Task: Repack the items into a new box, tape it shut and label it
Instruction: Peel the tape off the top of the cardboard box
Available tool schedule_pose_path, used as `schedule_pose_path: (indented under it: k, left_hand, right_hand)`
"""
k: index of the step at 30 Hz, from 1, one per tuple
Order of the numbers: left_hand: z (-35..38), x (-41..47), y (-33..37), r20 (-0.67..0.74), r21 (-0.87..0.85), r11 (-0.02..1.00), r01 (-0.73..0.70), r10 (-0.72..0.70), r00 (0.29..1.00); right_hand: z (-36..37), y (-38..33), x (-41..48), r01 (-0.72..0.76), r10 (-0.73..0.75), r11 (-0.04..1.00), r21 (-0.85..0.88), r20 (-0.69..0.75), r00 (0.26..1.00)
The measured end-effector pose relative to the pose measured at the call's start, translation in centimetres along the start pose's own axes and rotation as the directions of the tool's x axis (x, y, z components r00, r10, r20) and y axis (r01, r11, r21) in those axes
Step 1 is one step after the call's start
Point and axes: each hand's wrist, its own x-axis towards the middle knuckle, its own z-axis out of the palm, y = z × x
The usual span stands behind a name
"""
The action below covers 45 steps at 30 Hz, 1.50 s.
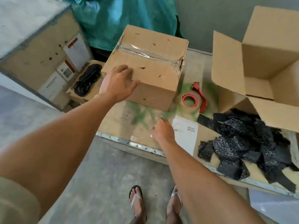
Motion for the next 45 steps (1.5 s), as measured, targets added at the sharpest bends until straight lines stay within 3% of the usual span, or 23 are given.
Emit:
schedule_pose_path:
  k: [4,13,16,20,26,32,38,45]
  left_hand:
    - [-0.5,-0.2,-0.2,0.002,0.005,1.0,-0.006,0.006,1.0]
    - [-0.5,-0.4,0.2,0.001,-0.025,1.0,0.001,-0.001,1.0]
    - [-1.2,-0.4,0.6,0.017,-0.025,1.0,0.009,-0.008,1.0]
    - [-2.2,-0.4,1.2,0.012,-0.039,0.998,0.039,-0.039,0.999]
    - [-3.3,0.9,1.2,0.1,-0.048,0.991,0.123,-0.117,0.988]
    - [-4.0,1.8,1.8,0.078,0.0,0.985,0.175,-0.174,0.982]
    - [-3.8,3.1,0.2,0.034,-0.001,0.946,0.325,-0.325,0.945]
    - [-2.3,3.8,-2.1,0.235,-0.202,0.838,0.506,-0.46,0.856]
  right_hand:
    - [1.1,-0.2,0.3,-0.069,0.069,0.998,0.01,-0.051,0.996]
    - [0.5,0.0,-0.8,-0.191,0.194,0.933,0.306,0.022,0.981]
    - [-2.1,-0.2,-2.1,-0.162,0.175,0.896,0.412,0.008,0.985]
    - [-7.6,-0.9,-3.9,-0.004,0.021,0.86,0.511,-0.028,0.999]
    - [-16.1,-2.3,-3.4,0.222,-0.143,0.876,0.427,-0.21,0.967]
    - [-22.0,-5.0,0.7,0.302,-0.244,0.916,0.263,-0.234,0.941]
    - [-24.2,-8.4,6.9,0.39,-0.376,0.915,0.101,-0.134,0.917]
    - [-23.3,-13.1,12.3,0.484,-0.483,0.875,0.01,0.08,0.872]
